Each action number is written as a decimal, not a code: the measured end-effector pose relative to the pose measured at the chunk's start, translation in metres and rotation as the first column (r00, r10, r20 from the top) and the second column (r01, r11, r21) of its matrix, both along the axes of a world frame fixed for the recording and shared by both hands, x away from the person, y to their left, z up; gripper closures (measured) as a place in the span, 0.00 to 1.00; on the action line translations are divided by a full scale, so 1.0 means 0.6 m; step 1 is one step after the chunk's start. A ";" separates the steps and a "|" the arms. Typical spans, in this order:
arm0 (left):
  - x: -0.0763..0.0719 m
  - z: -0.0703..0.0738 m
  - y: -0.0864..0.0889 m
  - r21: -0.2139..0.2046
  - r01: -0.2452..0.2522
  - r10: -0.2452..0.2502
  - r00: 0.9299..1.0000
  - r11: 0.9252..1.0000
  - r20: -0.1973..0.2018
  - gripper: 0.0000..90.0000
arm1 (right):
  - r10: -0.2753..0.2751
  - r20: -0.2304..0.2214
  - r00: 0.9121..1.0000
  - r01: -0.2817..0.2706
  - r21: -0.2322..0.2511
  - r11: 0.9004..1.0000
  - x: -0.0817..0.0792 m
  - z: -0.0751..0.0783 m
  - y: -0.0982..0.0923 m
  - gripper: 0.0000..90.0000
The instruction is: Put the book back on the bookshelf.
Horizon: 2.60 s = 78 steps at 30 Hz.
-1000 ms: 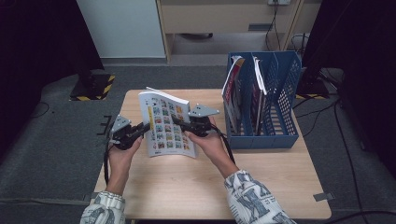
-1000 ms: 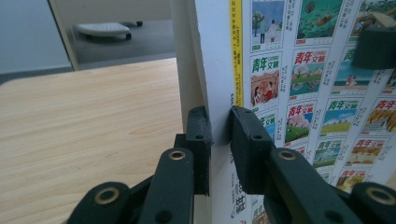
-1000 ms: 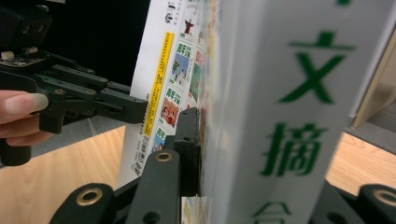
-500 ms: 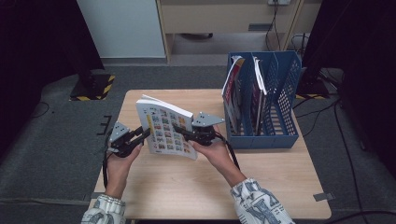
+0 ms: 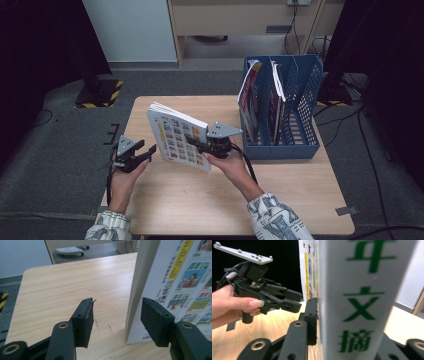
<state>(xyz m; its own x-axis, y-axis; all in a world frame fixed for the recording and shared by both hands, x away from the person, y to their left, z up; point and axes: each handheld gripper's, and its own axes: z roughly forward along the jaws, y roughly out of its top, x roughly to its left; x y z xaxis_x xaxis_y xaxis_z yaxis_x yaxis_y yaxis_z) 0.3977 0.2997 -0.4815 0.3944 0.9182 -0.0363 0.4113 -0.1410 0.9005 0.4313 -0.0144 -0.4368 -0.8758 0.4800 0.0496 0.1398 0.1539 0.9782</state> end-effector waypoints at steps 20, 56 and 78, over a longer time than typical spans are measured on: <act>0.001 -0.010 -0.014 0.013 0.013 -0.013 1.000 1.000 -0.008 0.44 | 0.036 -0.004 0.999 -0.035 0.040 0.999 0.002 0.007 0.014 0.61; 0.001 -0.007 -0.010 -0.009 -0.003 0.003 1.000 1.000 0.001 0.43 | 0.045 0.049 0.998 -0.047 0.043 0.998 0.002 -0.002 0.019 0.80; 0.001 -0.003 -0.002 -0.018 -0.013 0.013 1.000 1.000 0.012 0.44 | -0.001 0.040 0.999 -0.001 0.047 0.999 -0.006 0.004 0.020 0.82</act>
<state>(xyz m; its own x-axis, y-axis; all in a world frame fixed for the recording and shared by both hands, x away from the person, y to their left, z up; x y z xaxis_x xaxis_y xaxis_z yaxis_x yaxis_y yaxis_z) 0.3981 0.2984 -0.4835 0.3828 0.9226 -0.0480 0.4020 -0.1196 0.9078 0.4276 -0.0022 -0.4346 -0.8778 0.4777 0.0373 0.1008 0.1079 0.9890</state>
